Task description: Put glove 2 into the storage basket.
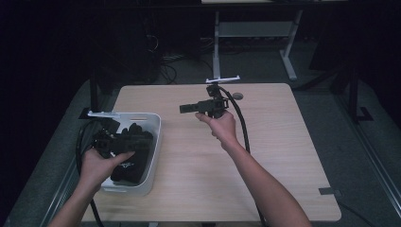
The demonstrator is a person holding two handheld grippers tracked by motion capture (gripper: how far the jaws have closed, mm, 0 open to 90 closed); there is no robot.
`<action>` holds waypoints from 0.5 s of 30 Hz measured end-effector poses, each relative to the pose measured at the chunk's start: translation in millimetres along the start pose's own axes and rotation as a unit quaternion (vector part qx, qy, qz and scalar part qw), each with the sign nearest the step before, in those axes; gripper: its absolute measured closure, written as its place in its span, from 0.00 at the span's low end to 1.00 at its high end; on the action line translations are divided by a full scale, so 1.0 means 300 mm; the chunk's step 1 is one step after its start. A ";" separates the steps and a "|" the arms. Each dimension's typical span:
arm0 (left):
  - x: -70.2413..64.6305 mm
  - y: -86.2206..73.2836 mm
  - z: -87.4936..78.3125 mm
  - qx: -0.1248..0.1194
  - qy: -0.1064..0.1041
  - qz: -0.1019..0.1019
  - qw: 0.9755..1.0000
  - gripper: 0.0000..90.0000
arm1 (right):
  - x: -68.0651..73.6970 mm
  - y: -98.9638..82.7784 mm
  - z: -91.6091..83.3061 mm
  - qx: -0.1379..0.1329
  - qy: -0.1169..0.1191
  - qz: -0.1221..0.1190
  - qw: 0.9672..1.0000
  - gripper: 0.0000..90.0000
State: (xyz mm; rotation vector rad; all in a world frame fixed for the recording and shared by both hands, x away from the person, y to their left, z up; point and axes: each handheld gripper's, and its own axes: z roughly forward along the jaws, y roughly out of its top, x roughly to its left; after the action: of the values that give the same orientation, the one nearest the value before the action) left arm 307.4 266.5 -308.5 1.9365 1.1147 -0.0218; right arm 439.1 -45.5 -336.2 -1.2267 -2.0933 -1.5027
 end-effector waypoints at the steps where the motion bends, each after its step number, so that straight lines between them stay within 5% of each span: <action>1: -0.005 0.004 0.007 0.002 -0.001 0.001 1.000 0.58 | -0.003 0.000 -0.006 0.000 -0.001 -0.001 1.000 0.45; 15: -0.044 0.051 0.084 0.005 -0.016 0.015 1.000 0.51 | -0.072 -0.025 -0.125 -0.011 -0.010 0.020 1.000 0.44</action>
State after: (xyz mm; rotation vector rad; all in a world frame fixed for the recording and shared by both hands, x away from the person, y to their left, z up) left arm 319.8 236.8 -308.2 1.9552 1.0651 -0.0424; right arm 437.4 -89.3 -339.4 -1.2885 -2.0566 -1.5058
